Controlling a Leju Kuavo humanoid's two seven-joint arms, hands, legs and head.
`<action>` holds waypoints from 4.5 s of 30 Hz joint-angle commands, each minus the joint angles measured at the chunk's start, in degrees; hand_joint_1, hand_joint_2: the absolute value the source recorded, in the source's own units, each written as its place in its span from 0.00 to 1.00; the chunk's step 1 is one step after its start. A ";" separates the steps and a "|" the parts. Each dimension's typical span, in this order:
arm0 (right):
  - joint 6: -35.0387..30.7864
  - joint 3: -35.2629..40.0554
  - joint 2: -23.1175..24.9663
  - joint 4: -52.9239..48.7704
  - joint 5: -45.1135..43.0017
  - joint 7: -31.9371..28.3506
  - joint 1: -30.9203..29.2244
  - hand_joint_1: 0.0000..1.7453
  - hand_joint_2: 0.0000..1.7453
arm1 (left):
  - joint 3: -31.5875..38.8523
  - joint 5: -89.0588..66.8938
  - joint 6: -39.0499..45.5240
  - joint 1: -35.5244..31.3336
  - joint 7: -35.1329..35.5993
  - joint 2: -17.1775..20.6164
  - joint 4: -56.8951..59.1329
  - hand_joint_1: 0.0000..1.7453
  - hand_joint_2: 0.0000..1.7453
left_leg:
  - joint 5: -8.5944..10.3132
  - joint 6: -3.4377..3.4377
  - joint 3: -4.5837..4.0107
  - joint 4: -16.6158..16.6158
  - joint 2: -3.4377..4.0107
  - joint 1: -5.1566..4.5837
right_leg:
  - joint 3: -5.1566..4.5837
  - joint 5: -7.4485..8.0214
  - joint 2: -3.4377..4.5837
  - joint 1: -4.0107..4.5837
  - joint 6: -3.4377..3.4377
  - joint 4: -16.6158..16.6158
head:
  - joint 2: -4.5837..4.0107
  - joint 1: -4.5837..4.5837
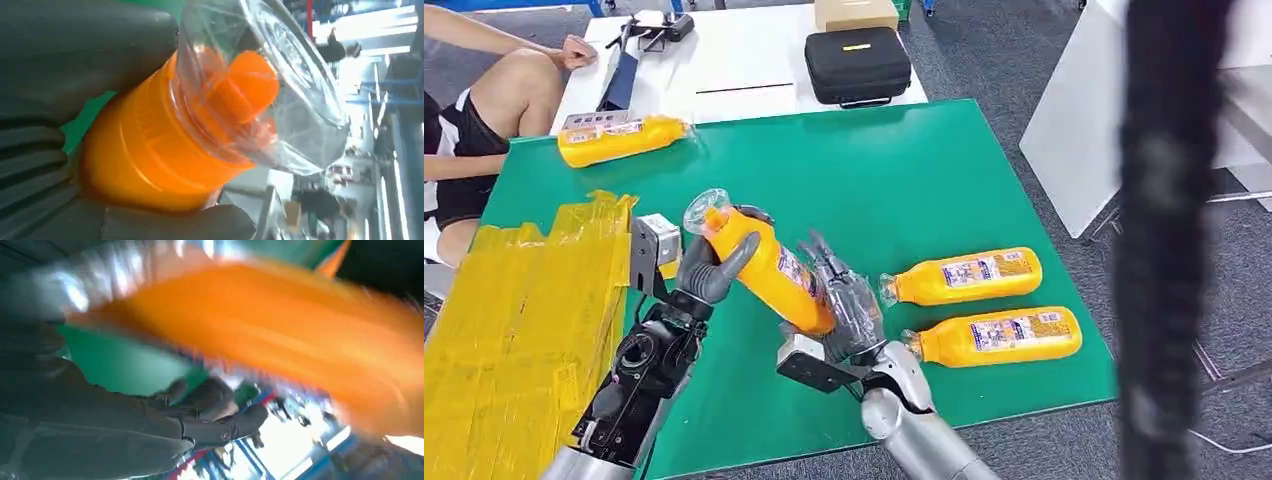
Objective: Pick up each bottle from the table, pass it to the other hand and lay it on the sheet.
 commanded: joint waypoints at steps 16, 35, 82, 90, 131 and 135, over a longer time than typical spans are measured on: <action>-3.07 -9.59 -2.89 -15.85 14.55 0.67 4.61 0.00 1.00 | 15.18 -87.82 44.61 -0.17 7.38 -1.11 -11.55 1.00 1.00 | -0.07 -0.13 0.12 0.05 0.01 0.04 | 0.13 -0.06 -0.06 0.04 -0.03 0.03 | 0.00 -0.02; -3.07 -20.06 -3.55 -22.62 17.95 -3.20 5.85 0.00 1.00 | -32.76 -95.93 44.61 -22.30 47.80 20.55 28.40 1.00 1.00 | 0.15 -0.26 0.53 -0.11 -0.47 0.18 | 0.44 -0.19 -0.70 0.16 -0.03 -0.08 | 0.00 0.05; 26.56 -20.19 -27.31 -6.67 32.92 15.45 -8.76 0.00 1.00 | 21.86 -12.70 5.94 -0.87 -6.61 -2.49 13.05 0.00 1.00 | -0.13 -0.20 0.36 0.12 0.02 -0.04 | 0.43 -0.11 -0.10 -0.03 -0.01 0.00 | 0.00 -0.02; 31.34 -22.07 -27.66 -7.30 26.80 10.14 -7.59 0.00 1.00 | 18.52 -7.43 3.00 0.38 -6.66 -1.47 9.25 0.00 1.00 | -0.14 -0.16 0.39 0.09 0.04 -0.07 | 0.44 -0.10 -0.07 -0.05 0.01 -0.02 | 0.00 -0.07; 41.18 -24.45 -28.03 -2.07 20.37 9.05 -7.56 0.00 1.00 | 14.58 -3.47 4.84 -1.74 -6.83 -0.95 13.97 0.00 1.00 | -0.06 -0.03 0.21 0.03 0.09 -0.10 | 0.25 0.03 0.01 -0.08 0.03 -0.08 | 0.00 -0.04; 41.42 -23.38 -27.64 1.23 20.46 8.94 -9.96 0.00 1.00 | 14.43 -3.06 4.69 -2.07 -6.77 -1.01 14.52 0.00 1.00 | -0.31 -0.23 0.63 0.15 0.24 -0.01 | 0.67 -0.17 0.05 0.01 -0.03 0.00 | 0.00 -0.05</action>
